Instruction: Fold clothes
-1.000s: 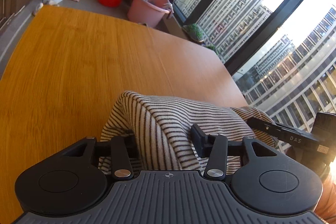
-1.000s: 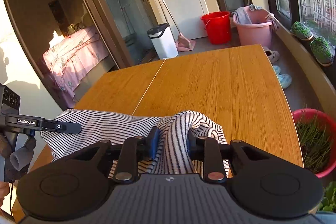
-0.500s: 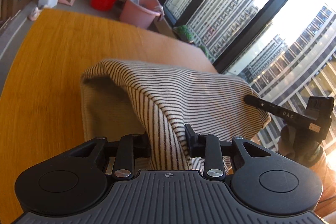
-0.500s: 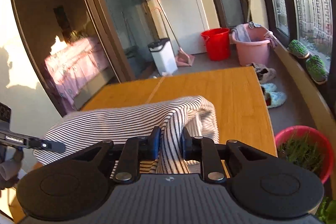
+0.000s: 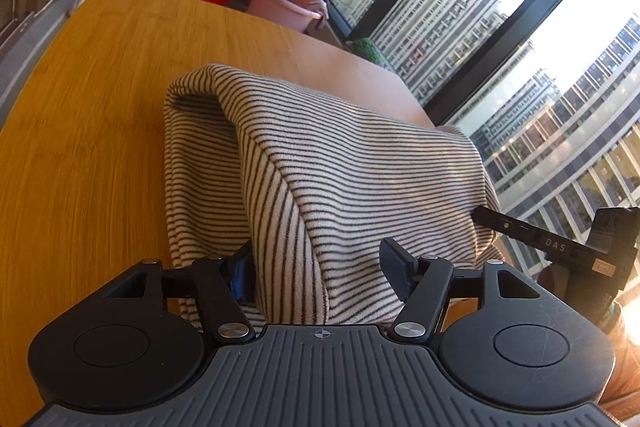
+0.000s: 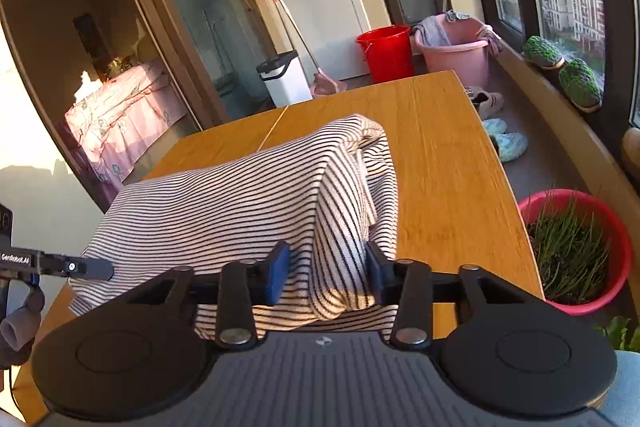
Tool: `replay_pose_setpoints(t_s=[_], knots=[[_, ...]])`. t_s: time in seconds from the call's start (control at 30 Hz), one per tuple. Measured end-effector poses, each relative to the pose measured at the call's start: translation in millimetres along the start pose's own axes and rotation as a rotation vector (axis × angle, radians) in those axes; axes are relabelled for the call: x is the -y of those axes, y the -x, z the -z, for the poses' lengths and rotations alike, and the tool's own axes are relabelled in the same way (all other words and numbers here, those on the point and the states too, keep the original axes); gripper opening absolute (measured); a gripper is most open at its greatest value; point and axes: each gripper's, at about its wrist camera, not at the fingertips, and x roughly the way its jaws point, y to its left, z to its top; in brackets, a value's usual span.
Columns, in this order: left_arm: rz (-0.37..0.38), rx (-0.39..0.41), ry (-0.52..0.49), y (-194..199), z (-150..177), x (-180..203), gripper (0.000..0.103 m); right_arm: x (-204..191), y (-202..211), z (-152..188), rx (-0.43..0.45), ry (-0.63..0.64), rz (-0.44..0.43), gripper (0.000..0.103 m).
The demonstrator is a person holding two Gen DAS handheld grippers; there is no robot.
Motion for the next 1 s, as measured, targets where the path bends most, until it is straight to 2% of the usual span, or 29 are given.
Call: replay_pose_setpoints(t_s=[0.03,0.1,0.17,0.2,0.23,0.3,0.33,0.43,0.5,0.53,0.57,0.63,0.67,0.77,1.0], knots=[[-0.037,0.012,-0.019,2.0,-2.3,0.7,0.065,-3.5,2.0,-0.1,-0.002,0.009,-0.013,0.036],[-0.115,0.05,-0.065,8.6,-7.5,2.3,0.068,-7.5,3.8,0.8,-0.027,0.056,0.028,0.036],[-0.126,0.086,-0.068,17.5,-14.5,4.7,0.07,-6.7,3.6,3.2,-0.054,0.098,0.096,0.04],[-0.117,0.103,-0.067,21.5,-17.9,6.8,0.075,-4.5,4.9,2.7,-0.059,0.103,0.118,0.057],[-0.102,0.122,-0.073,25.5,-21.4,10.4,0.089,-2.5,8.0,-0.2,-0.051,0.092,0.13,0.064],[-0.066,0.163,-0.083,28.8,-30.8,20.5,0.103,-2.0,18.0,-12.8,0.006,0.057,0.107,0.072],[-0.041,0.178,-0.085,27.3,-34.9,26.6,0.103,-3.9,23.4,-20.9,0.051,0.045,0.081,0.083],[0.048,0.207,-0.072,8.1,-46.9,41.5,0.103,-11.5,29.2,-47.8,0.197,0.017,-0.045,0.103],[0.084,0.197,-0.065,-14.2,-50.8,47.0,0.103,-9.7,9.8,-60.0,0.196,-0.055,-0.152,0.103],[0.085,0.175,-0.062,-27.5,-52.2,48.1,0.103,-8.6,-0.6,-65.9,0.192,-0.093,-0.205,0.103],[0.065,0.143,-0.058,-40.5,-51.8,45.9,0.103,-4.7,-18.1,-67.9,0.148,-0.145,-0.223,0.103],[0.005,0.067,-0.048,-66.0,-48.9,38.0,0.103,6.8,-56.6,-62.7,0.047,-0.216,-0.134,0.103],[0.002,0.082,-0.079,-71.2,-45.9,35.9,0.103,13.1,-73.4,-57.7,0.011,-0.234,-0.077,0.103],[-0.011,0.082,-0.177,-71.9,-40.4,39.5,0.103,15.2,-75.2,-47.3,0.055,-0.186,-0.077,0.103],[-0.042,0.106,-0.227,-73.1,-32.4,45.6,0.103,12.9,-66.7,-37.2,0.078,-0.132,-0.088,0.103]])
